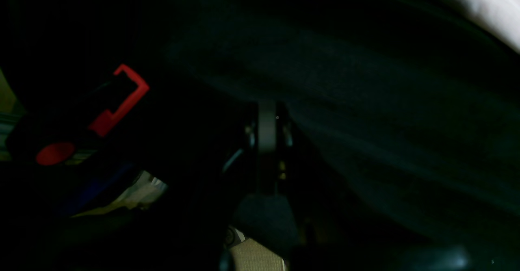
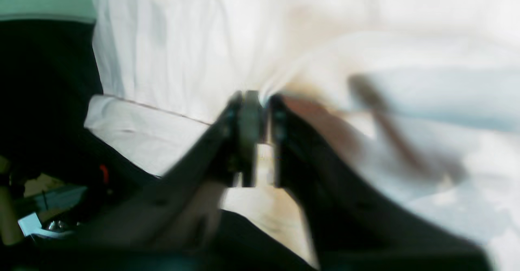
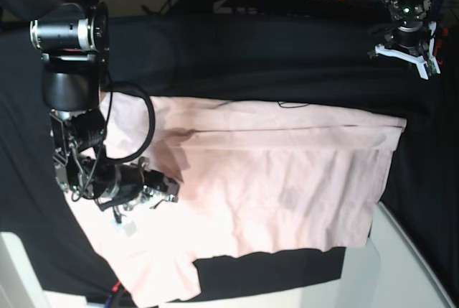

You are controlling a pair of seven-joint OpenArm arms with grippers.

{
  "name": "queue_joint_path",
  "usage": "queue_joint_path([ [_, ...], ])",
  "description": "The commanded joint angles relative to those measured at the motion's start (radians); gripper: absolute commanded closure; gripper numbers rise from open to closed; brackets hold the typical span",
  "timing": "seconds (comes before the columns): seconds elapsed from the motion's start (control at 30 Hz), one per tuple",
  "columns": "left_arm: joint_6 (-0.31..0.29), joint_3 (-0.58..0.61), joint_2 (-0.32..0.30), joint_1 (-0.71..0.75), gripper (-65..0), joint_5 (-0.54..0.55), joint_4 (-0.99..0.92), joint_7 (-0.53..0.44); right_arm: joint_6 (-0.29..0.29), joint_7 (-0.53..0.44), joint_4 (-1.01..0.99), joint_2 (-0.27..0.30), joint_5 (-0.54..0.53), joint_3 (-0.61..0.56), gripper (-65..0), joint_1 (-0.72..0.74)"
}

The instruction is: Fold the T-shirt properly

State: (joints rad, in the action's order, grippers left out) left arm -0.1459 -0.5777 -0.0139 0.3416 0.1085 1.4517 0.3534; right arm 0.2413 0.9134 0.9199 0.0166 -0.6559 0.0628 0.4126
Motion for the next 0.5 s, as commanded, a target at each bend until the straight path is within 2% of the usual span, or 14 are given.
queue_joint_path([
  [0.0,0.006,-0.005,-0.013,0.004,0.0,0.001,0.013,-0.018,0.014,-0.01,0.02,0.003,-0.025,0.002,-17.0,0.038],
  [0.1,0.006,-0.003,-0.013,0.003,0.0,0.001,0.013,-0.018,0.016,-0.003,0.038,0.004,-0.026,0.004,-41.2,0.047],
  [0.13,0.006,-0.003,-0.013,0.003,0.0,0.0,0.013,-0.018,0.019,-0.003,0.067,0.004,-0.026,0.007,-46.0,0.041],
  [0.23,0.006,-0.003,-0.014,0.001,0.0,0.0,0.011,-0.018,0.082,-0.003,0.221,0.029,-0.043,0.009,-46.6,-0.037],
  [0.3,0.006,-0.003,-0.014,0.0,0.0,0.0,0.011,-0.018,0.096,-0.004,0.339,0.042,-0.103,0.05,-46.6,-0.119],
  [0.37,0.006,-0.003,-0.016,0.001,0.0,0.0,0.011,-0.018,0.066,-0.003,0.431,0.042,-0.196,0.167,-46.6,-0.226],
  [0.47,0.006,-0.001,-0.031,0.004,0.0,0.0,0.011,-0.018,-0.052,-0.015,0.509,0.016,-0.344,0.365,-46.7,-0.404],
])
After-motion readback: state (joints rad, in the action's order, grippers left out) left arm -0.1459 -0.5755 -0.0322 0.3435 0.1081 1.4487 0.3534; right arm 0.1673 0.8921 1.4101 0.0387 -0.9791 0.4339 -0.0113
